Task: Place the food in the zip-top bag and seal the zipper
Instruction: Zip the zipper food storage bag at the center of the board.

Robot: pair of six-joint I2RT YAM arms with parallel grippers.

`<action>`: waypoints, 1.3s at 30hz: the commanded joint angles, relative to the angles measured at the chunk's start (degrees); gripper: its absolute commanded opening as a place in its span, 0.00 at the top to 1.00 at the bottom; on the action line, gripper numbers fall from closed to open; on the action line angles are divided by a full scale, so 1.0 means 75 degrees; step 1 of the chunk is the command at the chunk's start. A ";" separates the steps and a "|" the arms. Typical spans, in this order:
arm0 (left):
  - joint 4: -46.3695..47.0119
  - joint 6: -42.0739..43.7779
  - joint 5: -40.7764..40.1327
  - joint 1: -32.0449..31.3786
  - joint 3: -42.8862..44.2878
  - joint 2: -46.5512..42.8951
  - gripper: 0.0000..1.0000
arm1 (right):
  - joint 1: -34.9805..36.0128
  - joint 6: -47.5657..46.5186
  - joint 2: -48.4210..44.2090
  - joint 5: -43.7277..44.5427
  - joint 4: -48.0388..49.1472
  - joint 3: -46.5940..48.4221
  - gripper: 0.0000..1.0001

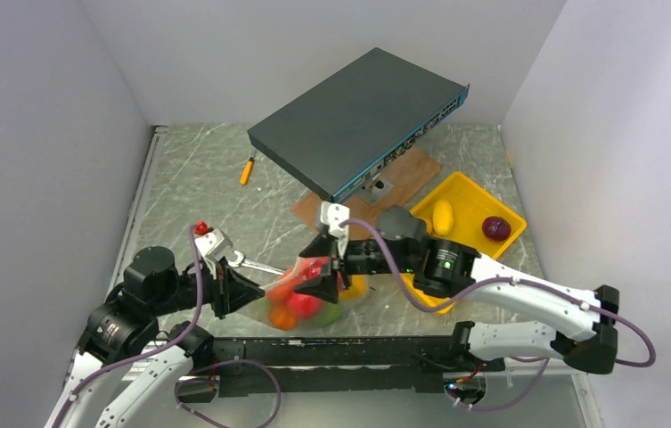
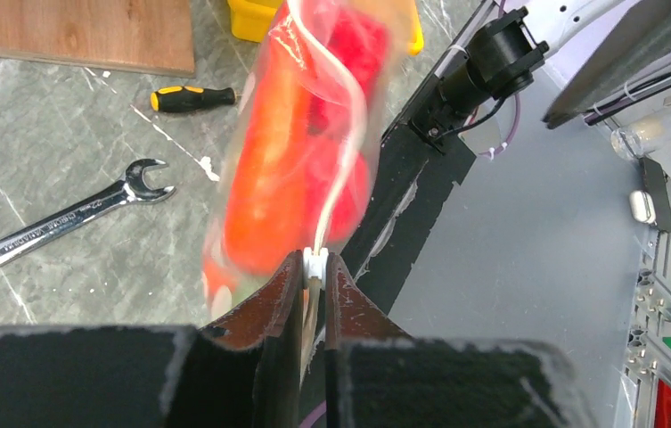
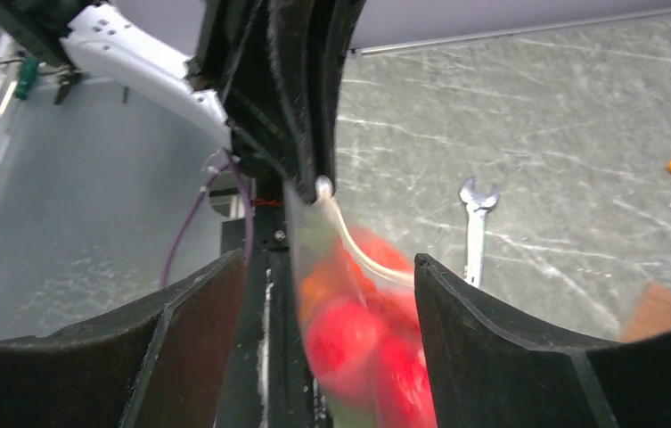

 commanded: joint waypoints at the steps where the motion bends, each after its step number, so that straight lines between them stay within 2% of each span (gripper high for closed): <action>1: 0.0385 0.0049 0.0219 0.0006 0.0119 0.0030 1.00 | 0.0087 -0.0494 0.0765 0.1332 -0.0488 0.1229 0.28; 5: 0.0100 0.0138 -0.0242 0.0006 0.0424 -0.0179 1.00 | 0.0069 -0.0174 0.0538 0.1859 -0.0012 0.0709 0.26; 9: 0.0151 0.0199 -0.0237 0.0008 0.0334 -0.0417 1.00 | 0.0069 0.0025 0.0016 0.1616 0.0459 -0.0110 0.17; 14: 0.0342 0.0244 0.0464 0.0007 0.0011 -0.0291 1.00 | 0.0068 -0.0726 0.0682 -0.0967 -0.0074 0.0559 0.15; 19: 0.0330 0.0201 0.0529 0.0002 0.0087 -0.0261 1.00 | -0.0312 -0.1199 0.1669 -0.3446 -0.0258 0.1405 0.16; 21: 0.0368 0.0158 0.0543 0.0009 0.0121 -0.0324 1.00 | -0.0441 -0.1234 0.2028 -0.3882 -0.0288 0.1670 0.17; 24: 0.0378 0.0151 0.0546 0.0008 0.0182 -0.0399 1.00 | -0.0462 -0.1487 0.2383 -0.3837 -0.0543 0.1891 0.18; 27: 0.0418 0.0154 0.0548 0.0010 0.0187 -0.0414 1.00 | -0.0470 -0.1531 0.2697 -0.3712 -0.0624 0.1984 0.24; 32: 0.0503 0.0157 0.0706 0.0003 0.0110 -0.0317 1.00 | -0.0478 -0.1488 0.3109 -0.3669 -0.0605 0.2082 0.44; 39: 0.0406 0.0204 0.0807 0.0003 0.0090 -0.0306 1.00 | -0.0516 -0.1584 0.3356 -0.3554 -0.0750 0.2173 0.51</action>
